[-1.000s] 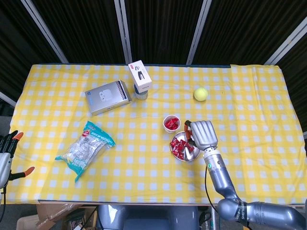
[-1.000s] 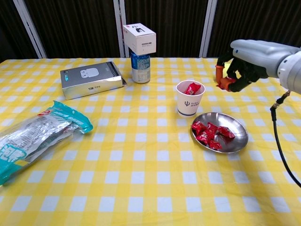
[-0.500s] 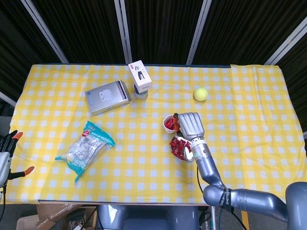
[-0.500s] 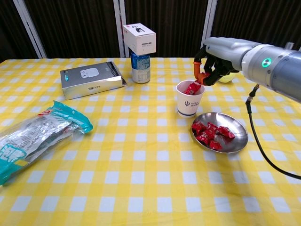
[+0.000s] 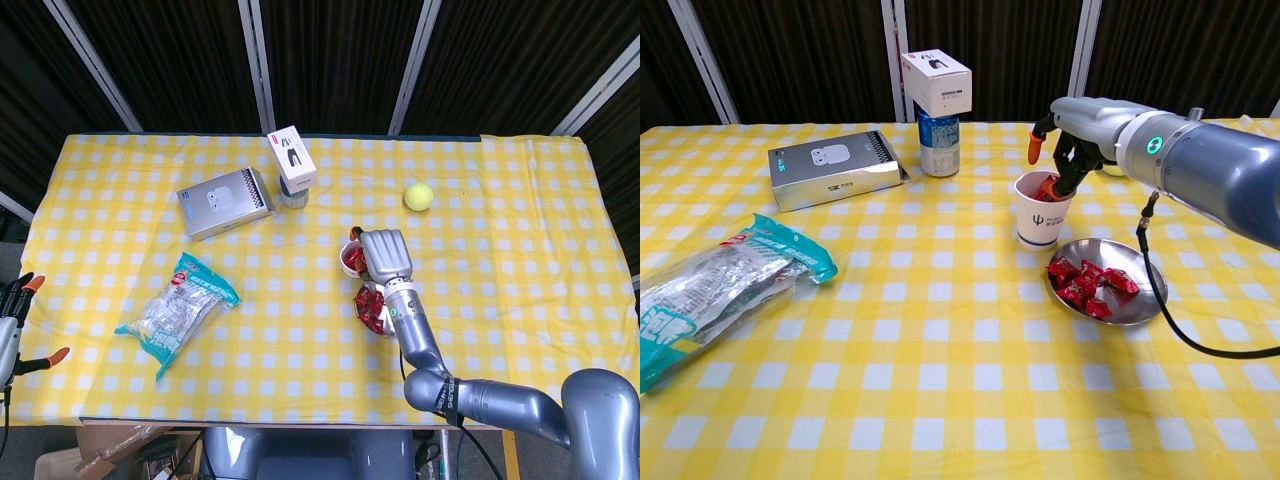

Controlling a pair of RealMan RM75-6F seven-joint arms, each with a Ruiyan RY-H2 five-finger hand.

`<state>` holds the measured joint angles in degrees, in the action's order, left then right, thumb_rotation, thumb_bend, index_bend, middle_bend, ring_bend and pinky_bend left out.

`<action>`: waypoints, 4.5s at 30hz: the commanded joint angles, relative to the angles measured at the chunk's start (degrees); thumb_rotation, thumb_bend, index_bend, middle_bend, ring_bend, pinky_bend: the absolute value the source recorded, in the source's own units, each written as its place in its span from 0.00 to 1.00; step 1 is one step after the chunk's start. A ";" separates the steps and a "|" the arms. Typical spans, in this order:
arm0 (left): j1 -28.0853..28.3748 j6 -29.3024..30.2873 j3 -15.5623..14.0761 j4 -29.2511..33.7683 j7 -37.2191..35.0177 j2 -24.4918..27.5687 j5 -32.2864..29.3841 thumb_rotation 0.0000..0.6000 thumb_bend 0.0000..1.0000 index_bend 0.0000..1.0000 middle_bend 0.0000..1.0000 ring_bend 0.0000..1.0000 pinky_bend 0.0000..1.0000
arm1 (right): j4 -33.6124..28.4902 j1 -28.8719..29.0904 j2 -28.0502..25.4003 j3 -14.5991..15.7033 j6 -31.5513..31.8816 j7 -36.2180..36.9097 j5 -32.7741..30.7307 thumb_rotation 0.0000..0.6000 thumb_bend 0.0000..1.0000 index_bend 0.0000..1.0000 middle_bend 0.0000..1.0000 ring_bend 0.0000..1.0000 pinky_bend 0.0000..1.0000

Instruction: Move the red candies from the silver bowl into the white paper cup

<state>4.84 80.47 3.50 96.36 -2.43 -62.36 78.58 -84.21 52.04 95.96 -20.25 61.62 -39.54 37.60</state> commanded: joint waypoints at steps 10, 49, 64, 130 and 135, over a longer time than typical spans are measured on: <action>-0.14 0.60 -0.04 -0.04 0.58 -0.25 0.36 1.00 0.05 0.00 0.00 0.00 0.00 | -5.48 -1.50 -2.74 1.03 3.95 0.98 3.10 1.00 0.39 0.33 0.73 0.86 0.89; -0.51 2.27 -0.04 -0.78 1.76 -1.15 1.60 1.00 0.05 0.00 0.00 0.00 0.00 | -9.11 -11.99 -3.69 12.39 6.94 2.78 7.05 1.00 0.30 0.43 0.73 0.86 0.89; -0.22 1.44 -0.02 -0.66 1.83 -1.02 1.16 1.00 0.05 0.00 0.00 0.00 0.00 | -1.25 -11.29 -0.25 10.95 2.49 4.05 4.83 1.00 0.26 0.46 0.73 0.86 0.89; 0.22 -0.25 0.13 0.25 0.77 -0.34 -0.25 1.00 0.05 0.00 0.00 0.00 0.00 | -2.33 -0.76 -3.32 0.26 -1.18 3.34 2.46 1.00 0.55 0.58 0.73 0.86 0.89; 0.22 -0.43 0.12 0.40 0.55 -0.12 -0.42 1.00 0.05 0.00 0.00 0.00 0.00 | 0.01 0.18 -1.89 0.43 -1.65 3.70 2.06 1.00 0.54 0.58 0.73 0.86 0.89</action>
<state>5.06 80.05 3.62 96.75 -1.87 -62.48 78.16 -84.67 51.93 93.68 -19.86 60.14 -36.00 39.85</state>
